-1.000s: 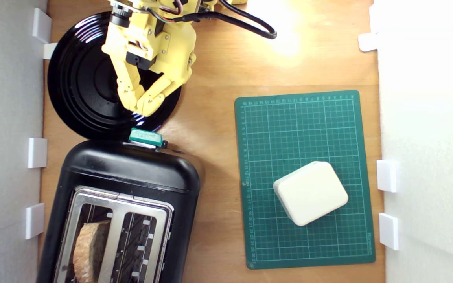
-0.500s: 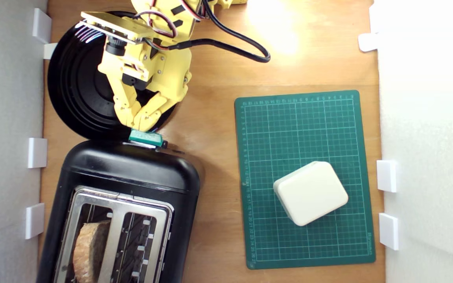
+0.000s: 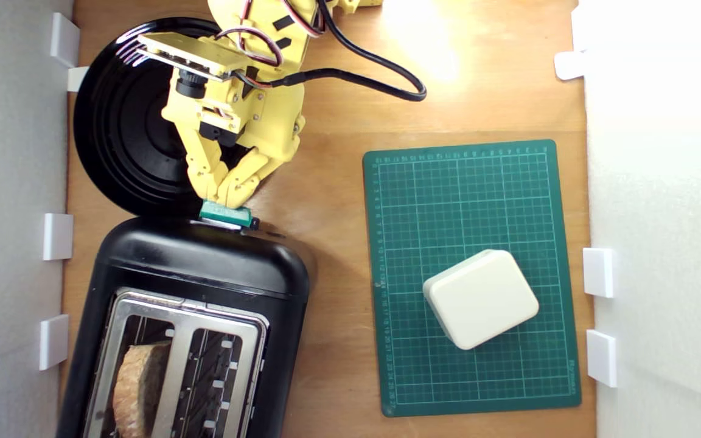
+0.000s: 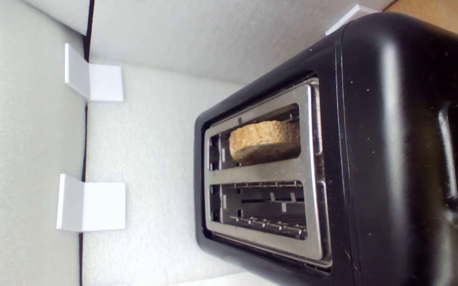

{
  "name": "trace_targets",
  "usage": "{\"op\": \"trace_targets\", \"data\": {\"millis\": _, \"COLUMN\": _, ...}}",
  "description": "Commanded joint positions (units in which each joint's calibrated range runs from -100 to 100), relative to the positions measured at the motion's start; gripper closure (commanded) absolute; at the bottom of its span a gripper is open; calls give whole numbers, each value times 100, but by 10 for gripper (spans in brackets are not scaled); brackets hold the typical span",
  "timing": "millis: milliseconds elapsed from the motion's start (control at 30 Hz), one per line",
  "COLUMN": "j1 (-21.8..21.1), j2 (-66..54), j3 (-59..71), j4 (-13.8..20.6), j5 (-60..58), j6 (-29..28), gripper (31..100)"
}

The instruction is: Start toaster

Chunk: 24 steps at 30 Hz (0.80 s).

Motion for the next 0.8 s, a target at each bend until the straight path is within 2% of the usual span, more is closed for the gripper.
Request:
{"op": "trace_targets", "data": {"millis": 0, "j1": -36, "j2": -17, "j3": -401, "j4": -19, "j5": -377, "j6": 19, "gripper": 989}}
{"op": "trace_targets", "data": {"millis": 767, "j1": -44, "j2": 749, "j3": -310, "j4": 94, "j5": -642, "j6": 29, "gripper": 989}}
